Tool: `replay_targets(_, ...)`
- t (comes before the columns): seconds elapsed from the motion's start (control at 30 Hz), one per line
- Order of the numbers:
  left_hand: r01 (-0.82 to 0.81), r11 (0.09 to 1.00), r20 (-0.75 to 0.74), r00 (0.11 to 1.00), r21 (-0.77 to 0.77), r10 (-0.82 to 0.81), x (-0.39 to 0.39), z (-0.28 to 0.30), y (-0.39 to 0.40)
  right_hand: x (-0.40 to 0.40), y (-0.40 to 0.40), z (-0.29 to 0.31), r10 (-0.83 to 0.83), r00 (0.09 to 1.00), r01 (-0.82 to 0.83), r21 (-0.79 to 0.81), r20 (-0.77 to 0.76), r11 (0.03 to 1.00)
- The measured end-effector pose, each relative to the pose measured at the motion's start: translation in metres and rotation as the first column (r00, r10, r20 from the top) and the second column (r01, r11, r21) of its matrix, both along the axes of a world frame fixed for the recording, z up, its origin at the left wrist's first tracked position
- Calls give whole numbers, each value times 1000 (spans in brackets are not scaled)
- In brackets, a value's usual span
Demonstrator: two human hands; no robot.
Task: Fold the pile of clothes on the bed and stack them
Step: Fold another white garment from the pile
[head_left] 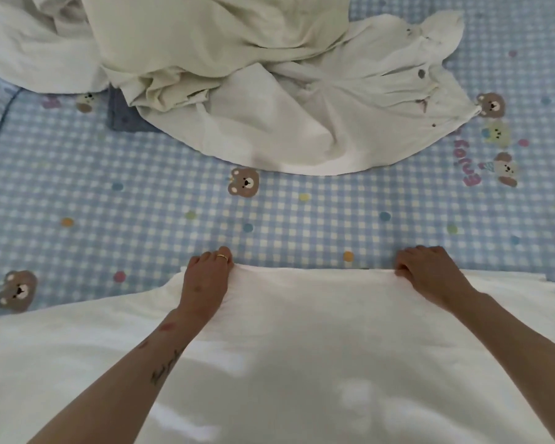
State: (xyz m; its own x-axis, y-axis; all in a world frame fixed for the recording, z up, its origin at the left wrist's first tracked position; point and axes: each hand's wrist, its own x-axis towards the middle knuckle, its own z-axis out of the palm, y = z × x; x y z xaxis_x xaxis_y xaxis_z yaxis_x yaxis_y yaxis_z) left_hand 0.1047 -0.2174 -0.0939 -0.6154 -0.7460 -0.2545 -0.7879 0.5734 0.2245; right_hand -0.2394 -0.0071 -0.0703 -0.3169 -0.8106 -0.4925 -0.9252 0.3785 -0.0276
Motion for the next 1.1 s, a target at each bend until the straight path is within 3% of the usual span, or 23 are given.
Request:
replay_targets(0.17, -39, 983, -106, 994, -181, 20, 10, 13, 22, 20, -18, 1, -194, 975, 158, -273, -108, 949)
replay_targets(0.27, 202, 958, -254, 934, -203, -251, 58, 22, 101, 83, -18, 13, -296, 955, 265, -461, 7, 847)
replay_targets(0.33, 409, 903, -264, 864, -129, -429, 110, 25, 158, 151, 14, 17, -108, 984, 165, -508, 140, 845)
replay_targets(0.43, 488, 871, -204, 849, -48, -487, 173, 26, 191, 231, 97, 20, 225, 922, -73, -432, 314, 899)
replay_targets(0.5, 445, 895, -188, 878, -20, -440, 189, 27, 191, 250, 137, 16, 306, 894, -203, -311, 327, 928)
replay_targets(0.57, 447, 894, -186, 878, -4, -440, 194, 27, 191, 254, 152, 13, 295, 898, -222, -242, 326, 944)
replay_targets(0.7, 458, 889, -115, 883, -2, -455, 188, 36, 182, 256, 149, 11, 301, 912, -232, -254, 278, 939)
replay_targets(0.87, 389, 917, -147, 915, 86, -374, 190, 45, 185, 254, 153, 21, 137, 949, -68, -239, 284, 969)
replay_targets(1.0, 370, 925, -81, 928, 80, -364, 188, 46, 181, 261, 173, 22, 171, 936, -96, -247, 307, 964)
replay_targets(1.1, 362, 920, -30, 932, 148, -362, 191, 43, 175, 248, 175, 18, 138, 962, -81, -241, 233, 967)
